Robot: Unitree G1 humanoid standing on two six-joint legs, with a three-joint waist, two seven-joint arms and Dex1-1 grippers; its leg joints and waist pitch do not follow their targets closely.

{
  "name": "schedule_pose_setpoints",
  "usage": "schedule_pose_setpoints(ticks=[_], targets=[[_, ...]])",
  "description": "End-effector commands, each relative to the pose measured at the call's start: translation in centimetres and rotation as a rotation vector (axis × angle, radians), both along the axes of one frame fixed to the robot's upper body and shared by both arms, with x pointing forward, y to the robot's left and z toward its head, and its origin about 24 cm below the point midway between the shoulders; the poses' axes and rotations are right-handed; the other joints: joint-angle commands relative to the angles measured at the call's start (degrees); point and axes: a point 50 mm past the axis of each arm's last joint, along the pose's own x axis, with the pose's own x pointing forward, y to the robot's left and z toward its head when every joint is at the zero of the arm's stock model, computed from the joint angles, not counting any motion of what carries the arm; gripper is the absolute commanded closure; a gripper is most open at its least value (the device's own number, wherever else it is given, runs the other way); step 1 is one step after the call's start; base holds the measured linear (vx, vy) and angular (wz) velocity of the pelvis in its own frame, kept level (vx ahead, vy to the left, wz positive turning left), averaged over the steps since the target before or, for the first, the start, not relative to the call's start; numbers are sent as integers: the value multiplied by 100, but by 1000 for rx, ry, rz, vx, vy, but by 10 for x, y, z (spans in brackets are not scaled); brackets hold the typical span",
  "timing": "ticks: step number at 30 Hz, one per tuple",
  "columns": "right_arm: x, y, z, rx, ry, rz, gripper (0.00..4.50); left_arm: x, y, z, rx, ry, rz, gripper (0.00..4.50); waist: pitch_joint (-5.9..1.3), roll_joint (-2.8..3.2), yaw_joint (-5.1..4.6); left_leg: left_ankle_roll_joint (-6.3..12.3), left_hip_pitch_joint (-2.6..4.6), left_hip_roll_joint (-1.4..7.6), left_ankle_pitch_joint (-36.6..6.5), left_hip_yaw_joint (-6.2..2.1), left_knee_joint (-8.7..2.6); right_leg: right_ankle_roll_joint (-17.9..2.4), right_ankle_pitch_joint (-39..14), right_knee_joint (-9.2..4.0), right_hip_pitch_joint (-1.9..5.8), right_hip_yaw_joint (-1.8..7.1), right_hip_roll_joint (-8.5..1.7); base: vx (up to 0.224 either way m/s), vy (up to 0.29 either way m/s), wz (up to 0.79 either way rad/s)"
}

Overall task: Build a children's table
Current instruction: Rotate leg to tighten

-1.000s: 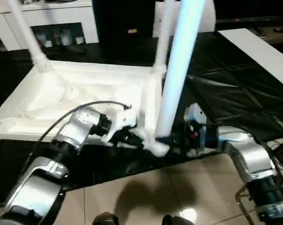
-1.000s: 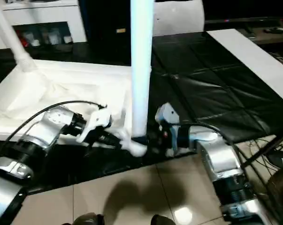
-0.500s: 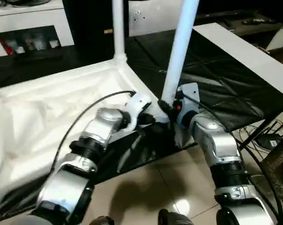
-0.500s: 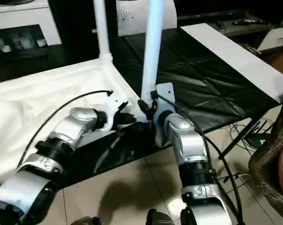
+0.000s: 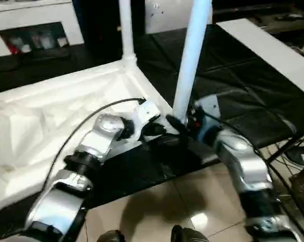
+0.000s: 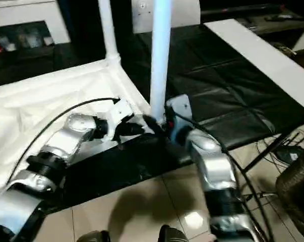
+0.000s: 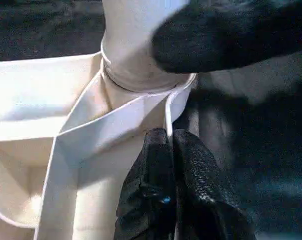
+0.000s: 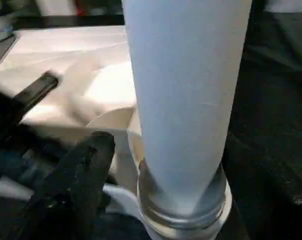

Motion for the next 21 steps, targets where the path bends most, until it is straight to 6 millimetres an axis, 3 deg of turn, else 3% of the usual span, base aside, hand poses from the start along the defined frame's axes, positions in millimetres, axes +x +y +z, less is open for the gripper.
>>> schedule_pose_setpoints(ticks=[1,3,6,11,15,18,19,21], targets=[[-10,-3,7,6,-37,130,55,-10,-2,-1,13,11,-151,450,-410,-47,28,733,8,139,-795,32,-262,-1461,-839,-302,458,248,-276,0,0,0],[-15,-10,10,-8,-42,198,21,-12,5,-3,52,11,-201,450,-392,-22,60,607,50,164,-1069,24,-287,-1358,-1321,-349,429,244,-271,0,0,0],[-22,-18,12,-41,-31,291,15,-16,11,-4,81,36,-275,450,-375,-24,96,430,78,190,-1281,12,-312,-1205,-1703,-371,410,251,-269,0,0,0],[-28,-21,14,-75,-13,425,6,-20,15,-4,99,69,-374,450,-406,-43,148,376,74,197,-1204,19,-299,-1261,-1558,-340,405,254,-286,0,0,0],[-31,-20,15,-89,9,552,6,-26,17,-4,149,98,-486,450,-422,-44,185,471,46,203,-1037,24,-278,-1337,-1290,-293,427,246,-290,0,0,0],[-30,-20,13,-114,46,634,42,-29,17,-4,177,113,-555,450,-425,-48,236,493,48,208,-974,32,-264,-1370,-1284,-279,422,248,-301,0,0,0],[-29,-21,12,-125,58,658,45,-30,17,-5,185,117,-574,450,-434,-82,258,486,53,207,-972,37,-262,-1367,-1337,-281,429,241,-301,0,0,0],[-29,-21,11,-138,68,686,71,-31,17,-5,191,123,-591,450,-436,-66,295,474,59,213,-916,41,-255,-1389,-1299,-265,418,247,-303,0,0,0]])
